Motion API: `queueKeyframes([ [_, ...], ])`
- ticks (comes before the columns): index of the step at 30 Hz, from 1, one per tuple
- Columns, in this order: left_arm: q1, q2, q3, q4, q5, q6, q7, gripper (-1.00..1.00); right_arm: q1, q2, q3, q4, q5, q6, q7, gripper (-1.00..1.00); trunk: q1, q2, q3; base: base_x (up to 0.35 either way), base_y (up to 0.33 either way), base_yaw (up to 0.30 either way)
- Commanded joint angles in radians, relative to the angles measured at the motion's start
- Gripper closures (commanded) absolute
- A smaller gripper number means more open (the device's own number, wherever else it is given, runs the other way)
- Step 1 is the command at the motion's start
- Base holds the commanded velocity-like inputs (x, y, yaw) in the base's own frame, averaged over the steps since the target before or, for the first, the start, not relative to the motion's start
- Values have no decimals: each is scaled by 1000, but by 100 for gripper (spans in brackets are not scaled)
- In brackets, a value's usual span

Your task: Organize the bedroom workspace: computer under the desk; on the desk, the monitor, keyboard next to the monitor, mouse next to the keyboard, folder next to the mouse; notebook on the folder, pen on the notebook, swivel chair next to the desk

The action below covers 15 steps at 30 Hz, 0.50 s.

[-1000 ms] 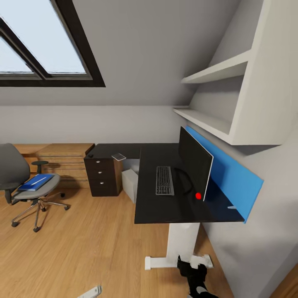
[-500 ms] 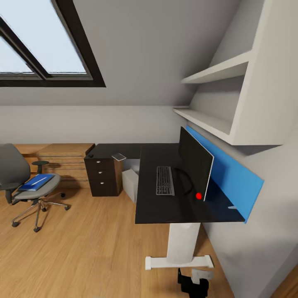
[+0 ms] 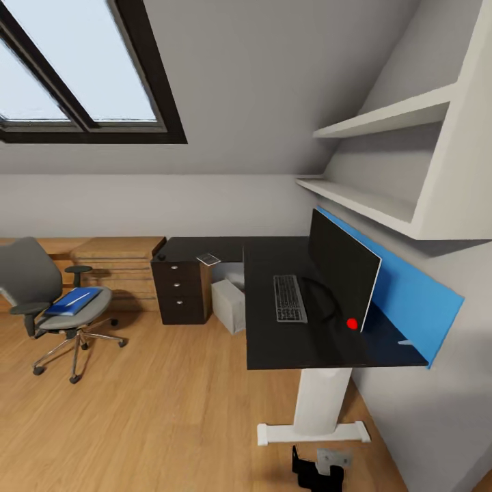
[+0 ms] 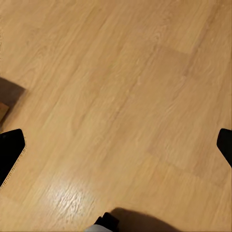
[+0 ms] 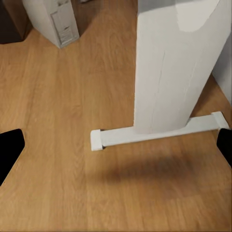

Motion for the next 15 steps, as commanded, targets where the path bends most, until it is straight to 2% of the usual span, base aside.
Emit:
queueKeyframes([
  [1, -2, 2, -8, -1, 10, -7, 5, -100, 0, 1, 9, 2, -9, -7, -3, -100, 0, -2, -2, 0, 330, 0],
  [2, -2, 2, -8, -1, 10, -7, 5, -100, 3, 2, 10, 2, -8, -10, -3, -100, 0, -2, -2, 0, 331, 0],
  [4, -2, 0, -12, 40, 8, -6, 2, -100, 6, 23, 10, 2, -8, -15, -3, -100, 0, -2, -3, 0, 331, 120],
  [9, -2, -2, -13, 47, 9, -5, 1, -100, 6, 25, 10, 2, -7, -15, -3, -100, 0, -2, -7, 22, 315, 188],
  [14, -2, -6, -13, 51, 11, -5, 1, -100, 6, 26, 10, 2, -6, -14, -3, -100, 0, -2, -8, 81, 173, 50],
  [15, -2, -33, -11, 103, 6, -5, -8, -100, 6, 26, 10, 2, -5, -14, -3, -100, 0, -2, -8, 76, 155, 2],
])
